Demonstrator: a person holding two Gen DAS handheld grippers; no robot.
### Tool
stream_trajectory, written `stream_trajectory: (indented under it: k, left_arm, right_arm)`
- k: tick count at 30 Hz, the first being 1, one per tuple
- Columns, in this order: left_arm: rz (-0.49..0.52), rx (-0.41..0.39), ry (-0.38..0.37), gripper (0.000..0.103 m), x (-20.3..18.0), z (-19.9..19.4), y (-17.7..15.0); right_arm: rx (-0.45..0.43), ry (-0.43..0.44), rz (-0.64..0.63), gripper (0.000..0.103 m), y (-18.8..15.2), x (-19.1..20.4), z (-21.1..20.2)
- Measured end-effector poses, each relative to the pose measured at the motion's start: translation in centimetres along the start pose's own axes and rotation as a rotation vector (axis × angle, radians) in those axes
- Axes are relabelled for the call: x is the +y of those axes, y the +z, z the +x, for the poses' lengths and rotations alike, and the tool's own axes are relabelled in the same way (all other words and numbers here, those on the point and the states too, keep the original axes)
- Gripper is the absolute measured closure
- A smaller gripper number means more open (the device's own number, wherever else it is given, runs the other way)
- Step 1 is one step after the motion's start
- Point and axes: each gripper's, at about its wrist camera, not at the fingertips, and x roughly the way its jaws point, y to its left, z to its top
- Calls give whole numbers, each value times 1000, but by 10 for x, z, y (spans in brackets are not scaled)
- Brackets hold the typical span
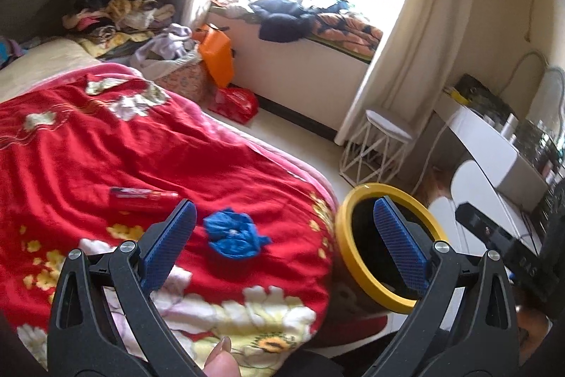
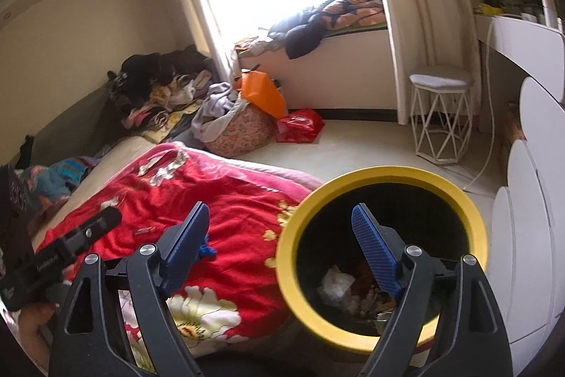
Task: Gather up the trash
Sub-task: 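Move both open tools back over the red can and blue bag on the bed, then grasp the red snack can with the left tool while the right tool grasps the blue bag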
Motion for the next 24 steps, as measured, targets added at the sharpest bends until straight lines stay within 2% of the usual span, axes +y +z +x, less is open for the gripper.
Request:
stream_trajectory:
  k: [12, 24]
  left_arm:
    - [-87, -30, 62, 11, 48, -10, 4]
    - [-199, 12, 150, 11, 107, -7, -7]
  right_arm:
    - [47, 81, -107, 21, -9, 53, 14]
    - [126, 148, -211, 20, -20, 94, 49]
